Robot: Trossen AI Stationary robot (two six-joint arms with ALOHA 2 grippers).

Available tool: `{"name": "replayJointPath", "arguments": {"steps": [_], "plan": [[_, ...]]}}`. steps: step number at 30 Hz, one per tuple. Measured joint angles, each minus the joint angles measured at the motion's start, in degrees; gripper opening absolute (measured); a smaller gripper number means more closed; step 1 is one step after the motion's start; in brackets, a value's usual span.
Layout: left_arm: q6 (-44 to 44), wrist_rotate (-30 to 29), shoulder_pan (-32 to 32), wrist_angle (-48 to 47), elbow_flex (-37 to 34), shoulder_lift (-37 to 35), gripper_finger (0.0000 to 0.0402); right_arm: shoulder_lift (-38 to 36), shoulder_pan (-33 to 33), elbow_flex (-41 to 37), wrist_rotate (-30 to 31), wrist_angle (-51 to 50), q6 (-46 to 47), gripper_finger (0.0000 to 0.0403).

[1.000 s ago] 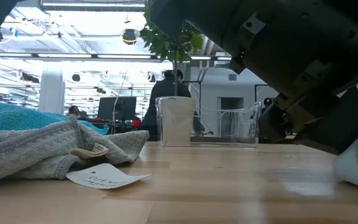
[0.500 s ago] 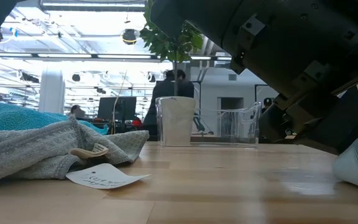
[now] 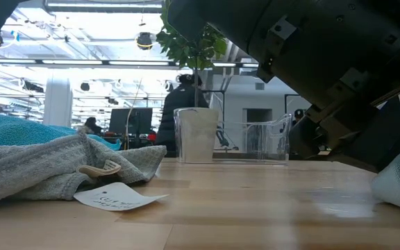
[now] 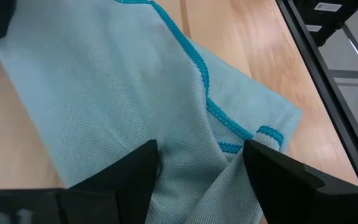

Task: Fold microfiber towels
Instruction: Fold the light blue microfiber cloth

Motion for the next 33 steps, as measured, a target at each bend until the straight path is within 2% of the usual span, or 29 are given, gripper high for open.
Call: {"name": "replayJointPath", "arguments": {"steps": [3,7,9,15,20,23,26,29,33], "plan": [[0.0,0.0,0.0,0.0,0.0,0.0,0.0233,0.0,0.0,0.0,-0.9,0.0,-0.7,0.0136],[0.0,-0.1,0.0,0.0,0.0,0.0,0.0233,-0.6,0.0,0.0,-1.5,-1.6,1.3,0.0039],[-0.3,-0.1,0.0,0.0,0.0,0.0,0.0233,-1.0,0.0,0.0,-1.8,-3.3,3.8,0.0015],[-0.4,-0.1,0.0,-0.1,0.0,0.0,0.0233,-3.5,1.6,-0.1,-2.7,-12.2,13.9,0.0023],[-0.4,0.1,0.0,-0.3,0.0,0.0,0.0233,-6.8,4.1,-0.1,2.7,-5.9,13.7,0.0019],[-0.5,0.1,0.0,-0.1,0.0,0.0,0.0233,-7.7,4.0,0.0,5.2,-2.8,11.3,0.0054],[-0.5,0.0,0.0,0.0,0.0,0.0,0.0233,-6.0,3.1,0.0,5.1,-2.9,9.5,0.0102],[-0.5,0.0,0.0,0.0,0.0,0.0,0.0233,-4.0,2.0,0.0,3.8,-1.0,6.2,0.0143],[-0.5,0.1,0.0,-0.1,0.0,0.0,0.0233,-1.5,0.8,0.0,0.8,1.2,3.5,0.0174]]}}
